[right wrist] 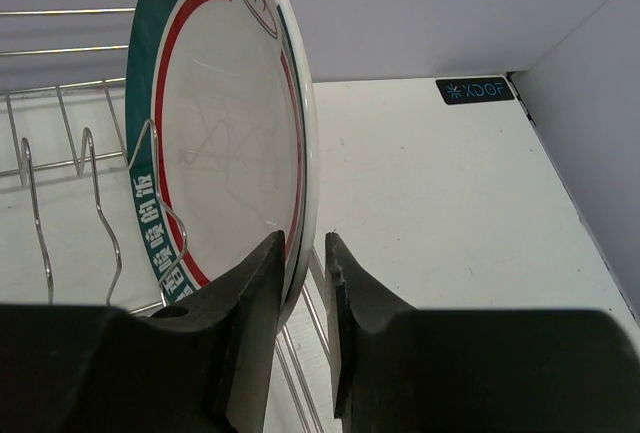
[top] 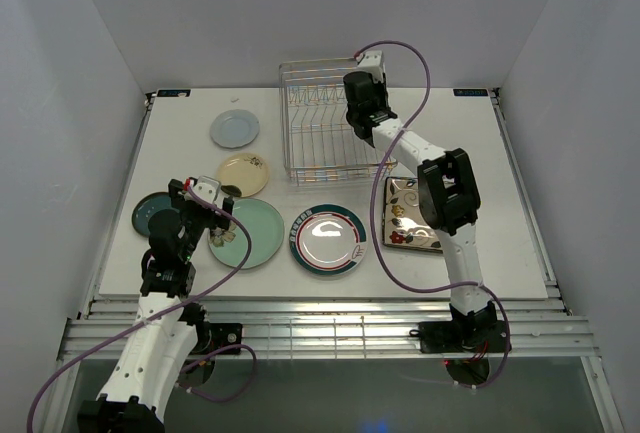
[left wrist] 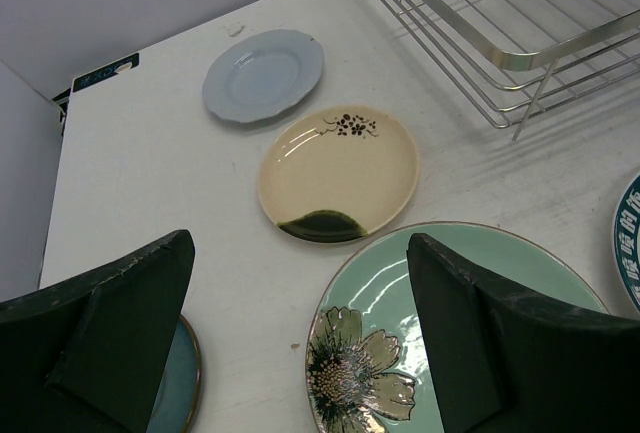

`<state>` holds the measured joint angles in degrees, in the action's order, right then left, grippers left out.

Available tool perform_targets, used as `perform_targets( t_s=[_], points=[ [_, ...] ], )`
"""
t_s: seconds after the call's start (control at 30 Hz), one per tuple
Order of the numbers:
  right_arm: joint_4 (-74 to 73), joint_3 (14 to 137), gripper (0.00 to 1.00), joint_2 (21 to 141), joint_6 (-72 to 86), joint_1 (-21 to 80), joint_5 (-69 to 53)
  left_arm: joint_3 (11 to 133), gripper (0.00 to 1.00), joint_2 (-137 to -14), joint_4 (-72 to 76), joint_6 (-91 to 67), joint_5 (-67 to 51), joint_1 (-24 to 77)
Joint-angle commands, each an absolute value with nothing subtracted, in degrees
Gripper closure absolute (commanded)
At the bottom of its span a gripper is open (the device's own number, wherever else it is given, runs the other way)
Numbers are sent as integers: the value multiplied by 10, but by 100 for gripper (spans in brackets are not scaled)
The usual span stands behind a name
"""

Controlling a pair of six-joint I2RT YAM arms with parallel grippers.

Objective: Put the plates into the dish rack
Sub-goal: Insert the plate into the dish rack, then pick up the plate at the center of the board.

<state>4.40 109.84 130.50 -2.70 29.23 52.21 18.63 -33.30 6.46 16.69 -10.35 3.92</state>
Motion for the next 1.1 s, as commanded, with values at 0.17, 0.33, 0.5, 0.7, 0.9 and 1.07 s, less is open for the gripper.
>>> perform_targets(
  t_s=[0.17,0.33,0.5,0.7,0.9,1.07],
  points=[
    [69,1089,69,1252,-13,293,529,202,2,-330,63,171,-110,41],
    [72,1072,59,1235,-9,294,525,201,2,-326,63,171,-109,41],
    [83,1035,54,1197,3,293,516,201,2,-328,63,171,-109,41],
    [91,991,51,1155,23,294,500,201,2,-327,64,171,-107,41],
    [92,948,46,1117,40,295,489,201,2,-324,64,171,-104,41],
    [90,915,42,1081,59,295,470,200,2,-320,65,172,-105,41]
  ],
)
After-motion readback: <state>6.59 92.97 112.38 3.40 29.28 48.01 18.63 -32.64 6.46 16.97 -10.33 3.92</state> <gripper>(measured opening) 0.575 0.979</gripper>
